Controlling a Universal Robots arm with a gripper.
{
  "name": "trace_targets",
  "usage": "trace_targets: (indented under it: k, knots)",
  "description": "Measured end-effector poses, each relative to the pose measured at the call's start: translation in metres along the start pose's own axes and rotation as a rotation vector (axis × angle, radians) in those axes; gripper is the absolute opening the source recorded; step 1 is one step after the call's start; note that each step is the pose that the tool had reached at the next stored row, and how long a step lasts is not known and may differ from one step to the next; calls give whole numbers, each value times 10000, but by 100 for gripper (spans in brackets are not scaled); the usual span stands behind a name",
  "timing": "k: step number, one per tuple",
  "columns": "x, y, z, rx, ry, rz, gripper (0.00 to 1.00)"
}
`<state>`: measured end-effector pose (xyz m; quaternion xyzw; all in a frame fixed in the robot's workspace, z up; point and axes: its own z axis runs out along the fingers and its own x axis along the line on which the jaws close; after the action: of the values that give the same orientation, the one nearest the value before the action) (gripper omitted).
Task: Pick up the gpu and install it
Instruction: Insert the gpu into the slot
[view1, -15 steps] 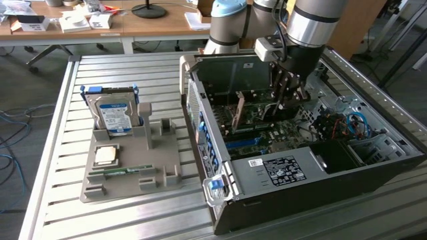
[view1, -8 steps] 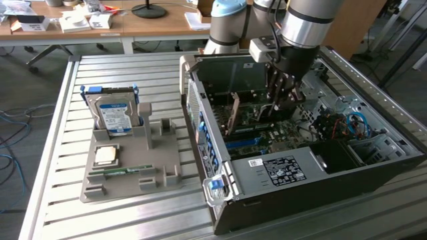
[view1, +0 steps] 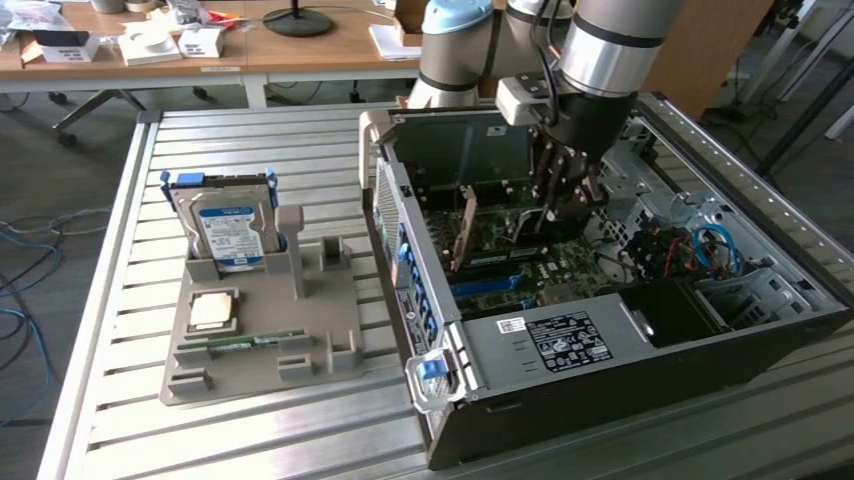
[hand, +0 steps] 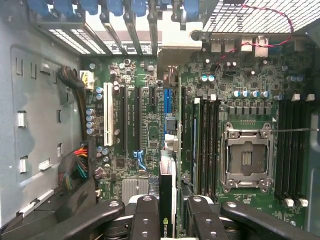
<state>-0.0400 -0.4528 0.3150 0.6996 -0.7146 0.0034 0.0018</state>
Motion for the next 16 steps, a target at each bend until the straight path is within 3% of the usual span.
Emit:
trace_targets:
  k: [16]
  knots:
    - [-1,7,198,-2,4,0,26]
